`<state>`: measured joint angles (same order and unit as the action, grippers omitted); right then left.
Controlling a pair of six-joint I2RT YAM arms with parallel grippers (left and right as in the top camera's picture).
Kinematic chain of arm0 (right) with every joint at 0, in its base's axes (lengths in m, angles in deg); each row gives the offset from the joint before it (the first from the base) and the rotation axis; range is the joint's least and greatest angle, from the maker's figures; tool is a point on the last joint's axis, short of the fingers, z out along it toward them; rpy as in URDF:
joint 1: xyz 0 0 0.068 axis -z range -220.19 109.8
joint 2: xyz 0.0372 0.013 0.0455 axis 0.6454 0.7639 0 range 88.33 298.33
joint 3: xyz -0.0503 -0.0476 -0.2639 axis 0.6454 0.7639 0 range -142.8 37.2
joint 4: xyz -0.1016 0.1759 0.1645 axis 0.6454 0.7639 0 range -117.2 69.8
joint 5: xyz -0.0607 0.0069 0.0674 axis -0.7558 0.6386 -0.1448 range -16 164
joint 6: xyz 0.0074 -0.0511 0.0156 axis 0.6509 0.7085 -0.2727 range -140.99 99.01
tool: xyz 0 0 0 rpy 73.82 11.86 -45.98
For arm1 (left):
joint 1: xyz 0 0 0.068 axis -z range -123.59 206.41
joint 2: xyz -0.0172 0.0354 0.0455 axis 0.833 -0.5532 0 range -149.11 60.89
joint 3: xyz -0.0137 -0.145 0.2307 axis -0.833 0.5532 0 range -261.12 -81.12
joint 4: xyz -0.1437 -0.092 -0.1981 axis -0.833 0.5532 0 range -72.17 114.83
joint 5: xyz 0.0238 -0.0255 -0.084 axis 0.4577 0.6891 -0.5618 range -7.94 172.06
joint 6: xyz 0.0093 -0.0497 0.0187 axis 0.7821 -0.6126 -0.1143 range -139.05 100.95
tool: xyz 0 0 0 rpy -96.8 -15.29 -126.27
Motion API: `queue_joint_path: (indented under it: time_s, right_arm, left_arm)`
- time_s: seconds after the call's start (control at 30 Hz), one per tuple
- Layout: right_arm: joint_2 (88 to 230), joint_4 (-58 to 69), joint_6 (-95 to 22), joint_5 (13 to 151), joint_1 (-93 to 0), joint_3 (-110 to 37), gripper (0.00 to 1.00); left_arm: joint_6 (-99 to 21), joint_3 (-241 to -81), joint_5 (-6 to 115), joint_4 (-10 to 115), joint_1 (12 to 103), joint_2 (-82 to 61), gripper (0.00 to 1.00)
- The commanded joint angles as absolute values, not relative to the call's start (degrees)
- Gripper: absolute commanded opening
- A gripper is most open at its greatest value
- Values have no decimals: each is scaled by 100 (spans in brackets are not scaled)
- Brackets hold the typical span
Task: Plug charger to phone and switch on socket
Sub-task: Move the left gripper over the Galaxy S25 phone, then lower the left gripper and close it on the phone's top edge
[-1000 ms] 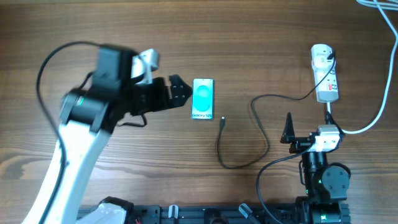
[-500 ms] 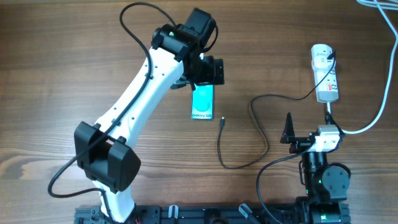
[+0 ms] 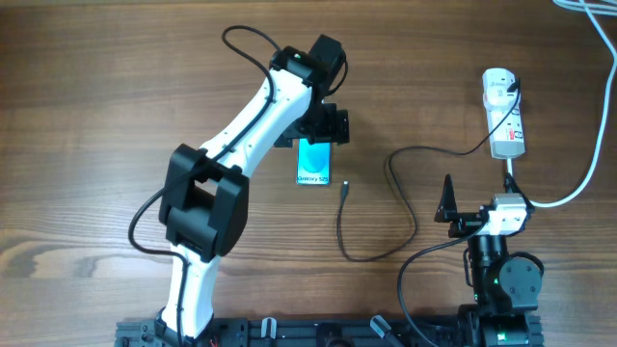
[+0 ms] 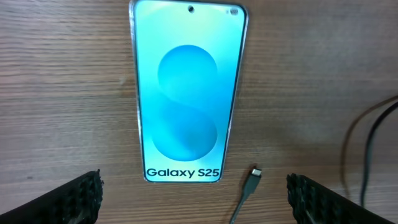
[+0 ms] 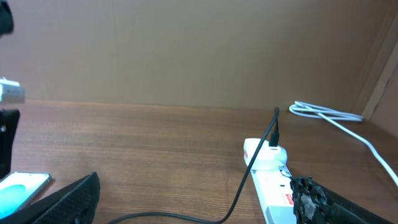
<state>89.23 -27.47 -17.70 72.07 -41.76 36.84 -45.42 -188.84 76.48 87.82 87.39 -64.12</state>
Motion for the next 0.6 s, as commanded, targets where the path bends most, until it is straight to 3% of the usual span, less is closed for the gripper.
queue_joint_path:
  time_s: [0.0,0.57]
  right_arm:
    - [8891,-2767,-1816,7253,-4145,3690,100]
    - [8891,-2767,-1814,7253,-4145,3690,100]
  left_arm:
    - [-4257,-18858,7722,8734,8857,-6589,100]
    - [-4242,-18858,8469,8400,8844,-6674,100]
